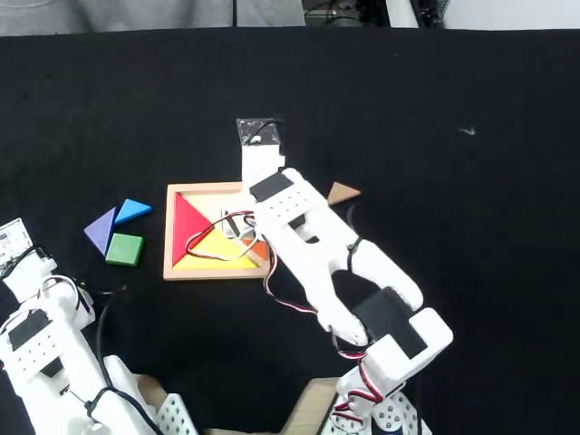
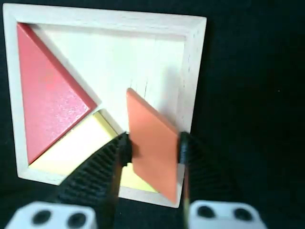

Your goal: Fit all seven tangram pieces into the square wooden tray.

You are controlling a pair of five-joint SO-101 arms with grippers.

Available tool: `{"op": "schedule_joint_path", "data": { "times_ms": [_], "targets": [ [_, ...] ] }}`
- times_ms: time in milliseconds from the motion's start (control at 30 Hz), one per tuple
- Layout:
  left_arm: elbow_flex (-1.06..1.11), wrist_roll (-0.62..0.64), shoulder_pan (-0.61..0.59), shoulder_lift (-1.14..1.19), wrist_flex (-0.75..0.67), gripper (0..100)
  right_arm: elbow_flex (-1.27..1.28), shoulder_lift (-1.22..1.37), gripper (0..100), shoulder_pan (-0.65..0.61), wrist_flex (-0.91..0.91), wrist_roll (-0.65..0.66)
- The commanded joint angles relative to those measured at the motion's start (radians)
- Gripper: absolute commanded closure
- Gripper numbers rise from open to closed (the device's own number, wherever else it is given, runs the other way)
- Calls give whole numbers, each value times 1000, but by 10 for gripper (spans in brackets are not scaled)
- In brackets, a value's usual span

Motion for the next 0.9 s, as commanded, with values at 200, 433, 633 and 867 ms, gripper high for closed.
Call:
{"op": "schedule_joint_path", "data": {
  "times_ms": [200, 433, 633, 867],
  "targets": [
    [-7, 8, 13, -14, -18, 841, -65, -10, 773, -41, 29, -2],
    [-7, 8, 13, -14, -18, 841, -234, 1, 943, -12, 71, 190],
    [-5, 8, 13, -14, -18, 841, -366, 136, 956, 38, 14, 338],
    [-5, 8, 13, -14, -18, 841, -542, 380, 987, 41, 83, 342]
  ]
}}
